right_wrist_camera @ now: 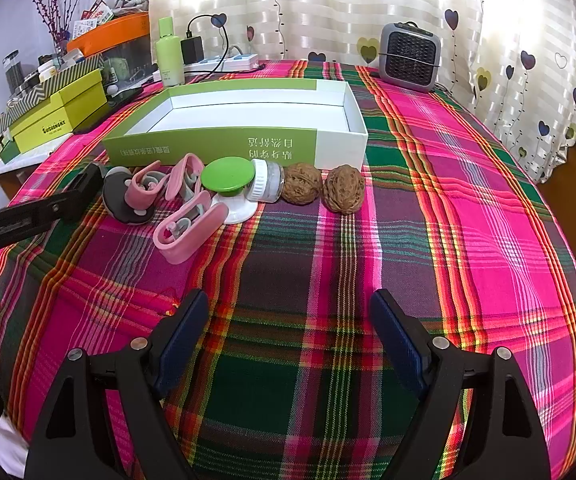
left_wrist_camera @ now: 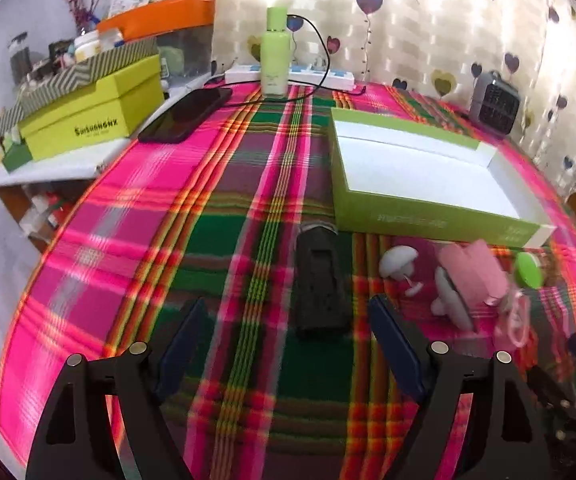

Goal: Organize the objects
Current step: 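Move the left gripper toward the black device while the right gripper approaches the walnuts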

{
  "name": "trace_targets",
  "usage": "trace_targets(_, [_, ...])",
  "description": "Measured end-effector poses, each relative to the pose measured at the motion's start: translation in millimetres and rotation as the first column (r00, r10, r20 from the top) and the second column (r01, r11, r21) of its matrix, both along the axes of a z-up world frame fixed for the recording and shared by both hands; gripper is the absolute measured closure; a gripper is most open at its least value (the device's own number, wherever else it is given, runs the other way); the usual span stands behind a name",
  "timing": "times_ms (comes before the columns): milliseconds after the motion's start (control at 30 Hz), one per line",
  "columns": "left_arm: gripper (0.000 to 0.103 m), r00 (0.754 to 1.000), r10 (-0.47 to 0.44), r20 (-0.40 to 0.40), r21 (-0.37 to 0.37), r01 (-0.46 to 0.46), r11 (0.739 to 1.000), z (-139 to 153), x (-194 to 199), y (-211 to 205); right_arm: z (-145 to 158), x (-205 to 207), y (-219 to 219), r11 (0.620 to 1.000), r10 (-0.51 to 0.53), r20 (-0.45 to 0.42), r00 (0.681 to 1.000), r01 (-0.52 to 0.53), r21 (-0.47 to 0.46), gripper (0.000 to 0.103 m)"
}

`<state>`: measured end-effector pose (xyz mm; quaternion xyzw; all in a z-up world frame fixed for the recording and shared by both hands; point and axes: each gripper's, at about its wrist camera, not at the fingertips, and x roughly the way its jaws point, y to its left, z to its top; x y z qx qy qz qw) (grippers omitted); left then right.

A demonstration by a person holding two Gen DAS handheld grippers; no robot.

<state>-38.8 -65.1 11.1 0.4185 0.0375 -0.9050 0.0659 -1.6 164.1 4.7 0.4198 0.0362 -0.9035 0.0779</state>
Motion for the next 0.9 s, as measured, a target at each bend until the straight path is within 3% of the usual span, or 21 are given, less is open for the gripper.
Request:
trace_targets(133, [0.032,0.999,0.018,0.028,-0.012,-0.018,1.0,-4.2,-12.7,-6.0,0.9,-1.0,-0.7,1.0,0.014,0.003,1.0,-0.014,0.002,0.02])
trace_targets(467, [0.036,0.999,0.019,0.029,-0.004,-0.019,1.0,-7.6,-16.6,-10.3,1.6,-13.7,8.2,0.998,0.067,0.022,0.998,-0.067,0.006,0.021])
trace_targets(733, [0.048,1.0,-0.008,0.021,0.009,0.008,1.0,-5.9,-17.0,-4.6,17.1,-36.0,35.7,1.0,0.002,-0.006,1.0,-0.002,-0.027,0.022])
trace_targets(900, [0.053,1.0,-0.02,0.012,0.033,0.02,0.999,-4.9,-16.9,-4.7,22.9,-53.1,43.6,0.999,-0.03,-0.008,1.0,0.029,-0.042,0.032])
